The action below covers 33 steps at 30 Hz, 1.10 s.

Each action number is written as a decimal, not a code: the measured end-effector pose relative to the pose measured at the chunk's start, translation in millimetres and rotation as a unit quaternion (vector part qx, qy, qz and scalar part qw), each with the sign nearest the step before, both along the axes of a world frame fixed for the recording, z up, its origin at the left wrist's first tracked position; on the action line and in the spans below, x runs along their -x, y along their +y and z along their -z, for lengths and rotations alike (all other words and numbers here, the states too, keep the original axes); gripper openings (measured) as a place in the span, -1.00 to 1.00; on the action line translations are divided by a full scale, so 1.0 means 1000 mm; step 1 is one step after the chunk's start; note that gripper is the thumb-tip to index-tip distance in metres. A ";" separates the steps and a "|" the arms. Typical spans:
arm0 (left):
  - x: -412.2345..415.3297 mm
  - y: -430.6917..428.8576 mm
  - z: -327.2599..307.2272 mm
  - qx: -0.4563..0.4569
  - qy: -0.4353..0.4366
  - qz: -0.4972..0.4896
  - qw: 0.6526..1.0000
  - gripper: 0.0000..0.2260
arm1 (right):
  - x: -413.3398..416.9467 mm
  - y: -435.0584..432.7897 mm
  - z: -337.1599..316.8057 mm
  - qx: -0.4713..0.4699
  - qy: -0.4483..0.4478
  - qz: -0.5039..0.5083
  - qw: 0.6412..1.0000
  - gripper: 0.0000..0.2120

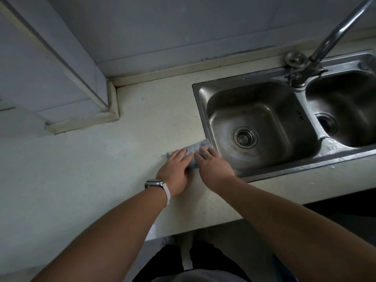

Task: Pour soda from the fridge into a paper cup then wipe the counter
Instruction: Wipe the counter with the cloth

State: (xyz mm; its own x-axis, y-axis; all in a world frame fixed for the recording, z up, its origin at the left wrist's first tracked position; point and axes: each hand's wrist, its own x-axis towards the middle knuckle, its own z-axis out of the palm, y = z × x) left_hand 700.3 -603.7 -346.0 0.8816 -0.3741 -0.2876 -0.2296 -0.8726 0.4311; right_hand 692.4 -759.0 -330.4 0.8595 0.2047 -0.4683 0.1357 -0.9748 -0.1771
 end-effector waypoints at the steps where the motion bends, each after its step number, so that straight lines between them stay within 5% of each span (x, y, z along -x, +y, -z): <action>1: 0.012 0.000 0.000 0.003 0.001 -0.004 1.000 -0.47 | 0.011 -0.001 -0.003 0.007 0.003 -0.007 1.000 -0.43; 23: 0.113 0.012 -0.005 -0.001 0.014 0.046 0.999 -0.33 | 0.089 0.007 -0.013 0.096 0.010 -0.156 0.983 -0.49; 33: 0.111 0.076 0.003 0.007 0.005 0.006 1.000 -0.48 | 0.075 0.066 -0.018 0.087 -0.019 -0.222 0.971 -0.54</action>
State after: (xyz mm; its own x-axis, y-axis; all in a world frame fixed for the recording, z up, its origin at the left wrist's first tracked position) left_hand 589.7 -527.6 -348.9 0.8742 -0.3887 -0.2910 -0.2355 -0.8635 0.4459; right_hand 617.1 -693.4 -312.9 0.7218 0.4794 -0.4991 0.5524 -0.8336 -0.0018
